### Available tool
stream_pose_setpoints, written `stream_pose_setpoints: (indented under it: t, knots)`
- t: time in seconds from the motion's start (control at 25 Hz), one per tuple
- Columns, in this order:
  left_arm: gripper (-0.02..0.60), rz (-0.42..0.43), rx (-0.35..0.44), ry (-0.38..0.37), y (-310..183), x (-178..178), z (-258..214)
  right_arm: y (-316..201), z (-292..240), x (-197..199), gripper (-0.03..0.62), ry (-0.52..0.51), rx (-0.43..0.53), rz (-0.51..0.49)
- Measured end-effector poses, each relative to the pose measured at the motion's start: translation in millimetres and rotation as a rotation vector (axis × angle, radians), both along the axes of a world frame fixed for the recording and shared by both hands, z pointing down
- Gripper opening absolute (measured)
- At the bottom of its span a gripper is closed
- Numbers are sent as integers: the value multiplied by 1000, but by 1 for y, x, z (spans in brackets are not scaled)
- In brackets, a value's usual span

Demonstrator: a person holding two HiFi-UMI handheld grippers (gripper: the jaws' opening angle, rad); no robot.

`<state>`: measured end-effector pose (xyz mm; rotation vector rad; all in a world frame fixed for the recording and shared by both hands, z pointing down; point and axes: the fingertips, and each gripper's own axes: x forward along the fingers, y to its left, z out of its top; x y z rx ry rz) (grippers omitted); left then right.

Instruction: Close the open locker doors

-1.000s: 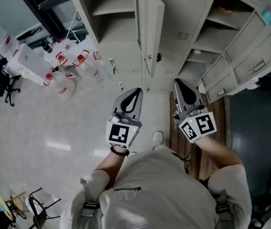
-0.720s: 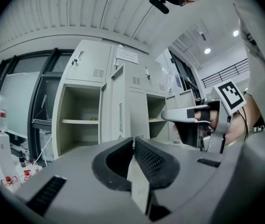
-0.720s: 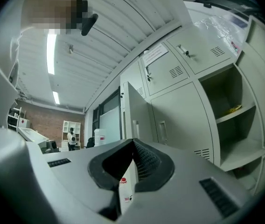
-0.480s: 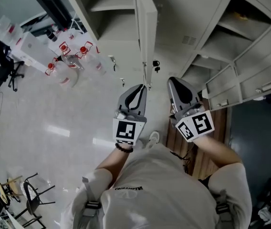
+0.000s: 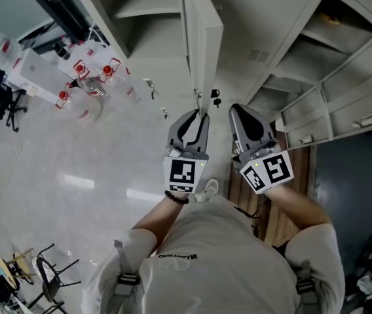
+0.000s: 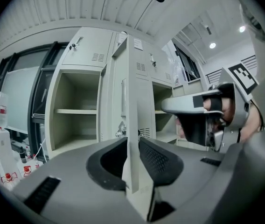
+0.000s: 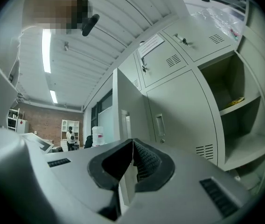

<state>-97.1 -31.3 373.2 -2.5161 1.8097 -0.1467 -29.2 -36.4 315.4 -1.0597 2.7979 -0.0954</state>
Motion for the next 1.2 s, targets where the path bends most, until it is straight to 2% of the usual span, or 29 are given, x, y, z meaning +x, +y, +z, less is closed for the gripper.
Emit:
stream_pose_setpoints:
  t: [0.2, 0.44, 0.68, 0.96, 1.2]
  knots:
    - [120, -15, -21, -1, -19, 3, 11, -9, 2, -1, 15, 9, -5, 26]
    - [114, -1, -37, -10, -34, 10, 17, -14, -1, -8, 15, 7, -5, 17]
    - [95, 32, -36, 3, -26, -2, 17, -10, -13, -31, 28, -19, 14, -140]
    - [91, 102, -24, 22, -15, -53, 18, 1, -25, -99, 93, -8, 44, -355]
    - [89, 131, -14, 33, -15, -96, 15, 3, -31, -157, 150, 18, 66, -447]
